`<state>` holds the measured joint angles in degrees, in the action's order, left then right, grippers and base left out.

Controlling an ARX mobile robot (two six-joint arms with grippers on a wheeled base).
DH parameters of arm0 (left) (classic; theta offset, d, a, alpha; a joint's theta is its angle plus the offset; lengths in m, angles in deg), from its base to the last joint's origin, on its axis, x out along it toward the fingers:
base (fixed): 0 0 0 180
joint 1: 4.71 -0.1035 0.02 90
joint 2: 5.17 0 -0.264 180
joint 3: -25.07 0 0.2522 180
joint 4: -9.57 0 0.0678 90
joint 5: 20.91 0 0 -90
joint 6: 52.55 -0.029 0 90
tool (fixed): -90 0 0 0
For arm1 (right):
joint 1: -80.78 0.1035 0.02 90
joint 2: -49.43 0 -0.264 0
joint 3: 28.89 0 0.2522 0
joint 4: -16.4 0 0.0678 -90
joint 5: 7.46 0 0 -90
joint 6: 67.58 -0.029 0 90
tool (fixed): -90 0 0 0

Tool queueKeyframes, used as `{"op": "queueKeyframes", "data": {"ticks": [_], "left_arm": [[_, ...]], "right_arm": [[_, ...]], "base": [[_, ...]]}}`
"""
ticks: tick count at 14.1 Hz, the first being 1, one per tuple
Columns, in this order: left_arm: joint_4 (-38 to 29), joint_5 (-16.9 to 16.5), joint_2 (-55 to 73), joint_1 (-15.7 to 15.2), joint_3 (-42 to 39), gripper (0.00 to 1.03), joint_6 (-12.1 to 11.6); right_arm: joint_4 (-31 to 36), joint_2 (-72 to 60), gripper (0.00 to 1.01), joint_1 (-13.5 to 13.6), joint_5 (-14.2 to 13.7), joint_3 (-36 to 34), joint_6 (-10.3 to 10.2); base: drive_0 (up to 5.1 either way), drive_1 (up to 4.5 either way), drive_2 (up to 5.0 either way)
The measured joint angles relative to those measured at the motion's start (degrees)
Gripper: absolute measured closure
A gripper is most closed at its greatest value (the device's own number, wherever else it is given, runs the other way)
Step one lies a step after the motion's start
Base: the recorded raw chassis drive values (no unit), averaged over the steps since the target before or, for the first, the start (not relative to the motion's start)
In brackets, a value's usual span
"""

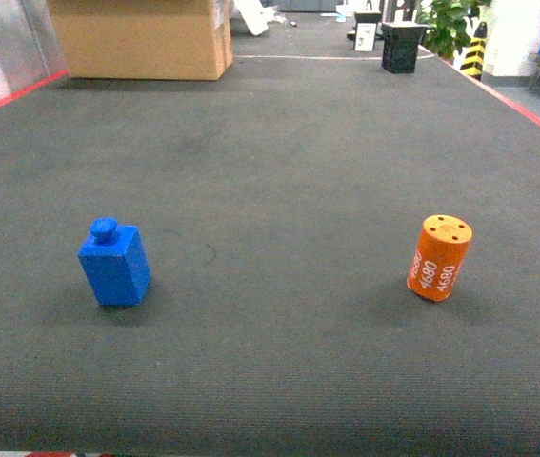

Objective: Sort blue parts and orange caps into right shelf containers

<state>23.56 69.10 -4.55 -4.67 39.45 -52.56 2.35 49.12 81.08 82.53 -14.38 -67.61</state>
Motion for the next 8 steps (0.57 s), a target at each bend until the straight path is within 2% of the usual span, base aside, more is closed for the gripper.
{"op": "queueKeyframes", "data": {"ticks": [8], "left_arm": [[0.0, 0.0, 0.0, 0.0, 0.0, 0.05, 0.0]], "right_arm": [[0.0, 0.0, 0.03, 0.0, 0.0, 0.0, 0.0]], "base": [[0.0, 0.00, 0.0]]}}
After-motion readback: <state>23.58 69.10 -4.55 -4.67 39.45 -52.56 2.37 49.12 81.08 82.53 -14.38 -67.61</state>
